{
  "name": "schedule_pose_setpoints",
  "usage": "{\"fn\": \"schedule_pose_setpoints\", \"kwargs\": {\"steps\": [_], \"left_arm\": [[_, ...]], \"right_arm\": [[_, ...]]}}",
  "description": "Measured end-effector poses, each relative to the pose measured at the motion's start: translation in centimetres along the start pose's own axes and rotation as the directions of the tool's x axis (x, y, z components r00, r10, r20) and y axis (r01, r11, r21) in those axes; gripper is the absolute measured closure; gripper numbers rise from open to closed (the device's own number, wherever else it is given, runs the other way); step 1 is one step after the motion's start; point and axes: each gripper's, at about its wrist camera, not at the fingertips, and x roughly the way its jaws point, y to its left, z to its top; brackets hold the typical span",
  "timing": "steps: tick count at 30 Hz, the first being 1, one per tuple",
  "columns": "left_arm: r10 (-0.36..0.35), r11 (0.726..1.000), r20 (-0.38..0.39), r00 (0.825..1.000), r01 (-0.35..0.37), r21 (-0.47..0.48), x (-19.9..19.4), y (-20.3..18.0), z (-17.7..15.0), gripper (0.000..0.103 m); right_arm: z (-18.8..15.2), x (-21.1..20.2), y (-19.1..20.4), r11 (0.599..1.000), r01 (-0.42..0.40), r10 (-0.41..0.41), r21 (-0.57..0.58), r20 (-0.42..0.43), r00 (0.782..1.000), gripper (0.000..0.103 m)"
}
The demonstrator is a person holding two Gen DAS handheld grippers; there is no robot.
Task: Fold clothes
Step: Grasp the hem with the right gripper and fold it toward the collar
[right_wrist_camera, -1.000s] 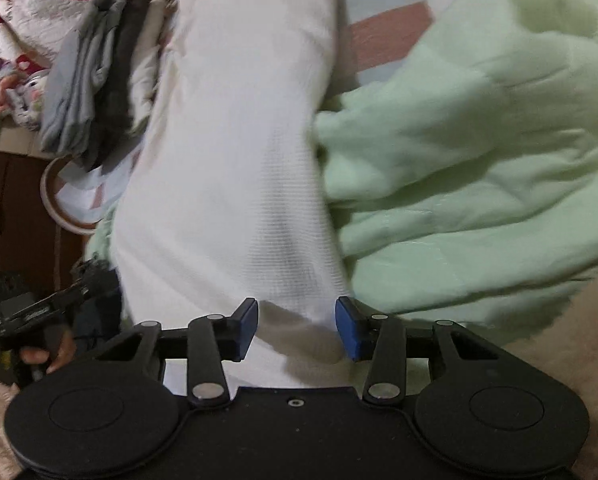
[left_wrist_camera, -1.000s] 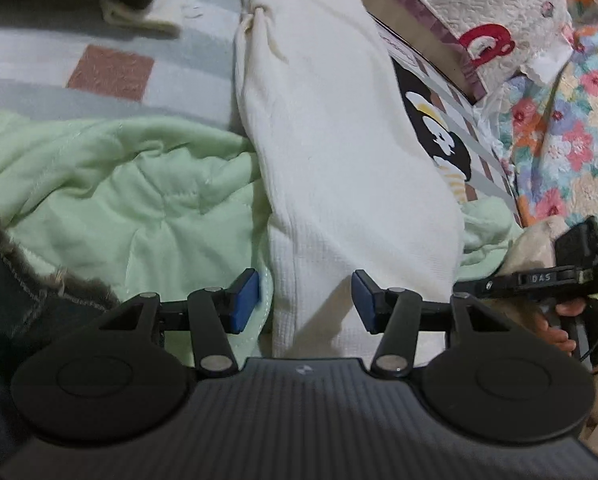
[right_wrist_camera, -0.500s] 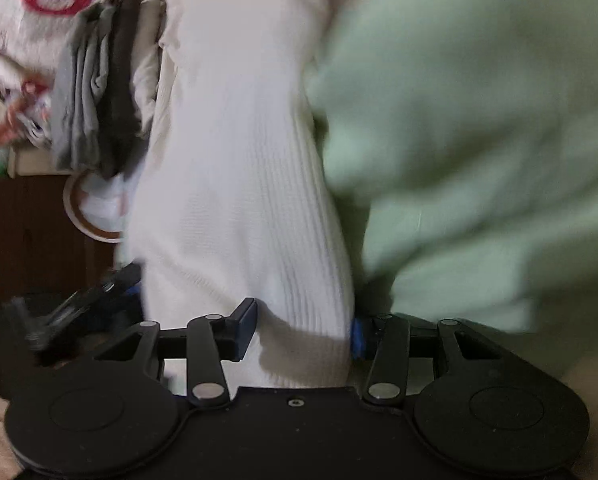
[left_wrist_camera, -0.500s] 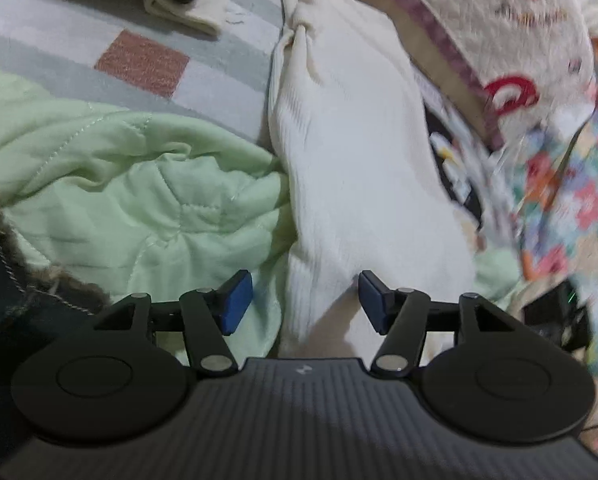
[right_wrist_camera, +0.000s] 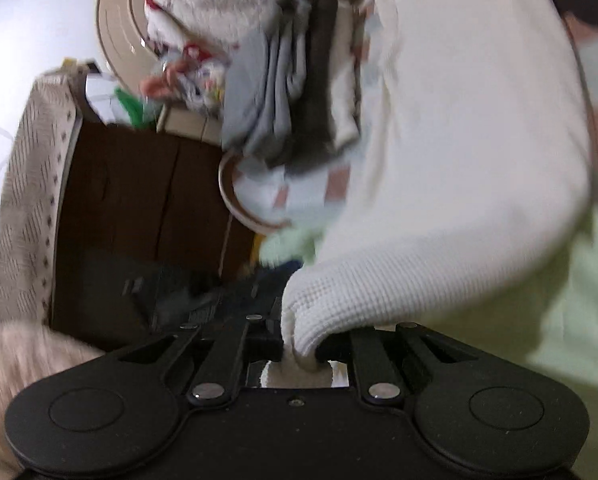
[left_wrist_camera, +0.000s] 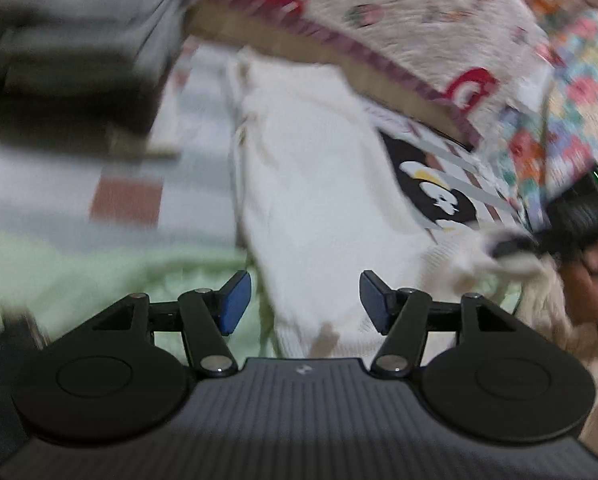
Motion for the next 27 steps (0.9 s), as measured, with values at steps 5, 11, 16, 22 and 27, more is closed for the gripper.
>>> {"fn": "schedule_pose_setpoints", "kwargs": {"steps": [5,11,16,22,27], "left_arm": [[-0.13,0.99,0.014,0.991,0.129,0.049,0.1,-1.3,1.8,0.037],[-0.097,0.995,-0.036,0.995,0.098,0.029,4.5,-3.9,1.5,0.035],[-0.137,0.989,-0.069,0.988,0.141,0.045,6.6,-5.6,1.3,0.031],[0.005,0.994,-0.132,0.991,0.01,0.112,7.8,-6.8,-0.6,0.024],[0.178,0.938,-0.132,0.975,-0.128,0.321,7.0,-7.7,-1.5,0.066]], "right_arm": [[3.4,2.4,0.6,0.998,0.057,-0.057,0.022,0.005,0.998,0.088],[3.2,4.1,0.9,0.997,0.031,-0.034,0.067,0.056,0.998,0.088],[2.5,2.8,1.1,0.997,-0.01,0.001,0.079,0.119,0.993,0.088],[2.5,2.4,1.3,0.996,-0.043,0.03,0.073,0.161,0.987,0.088],[2.6,1.1,1.0,0.991,-0.1,0.077,0.09,0.224,0.971,0.088]]}}
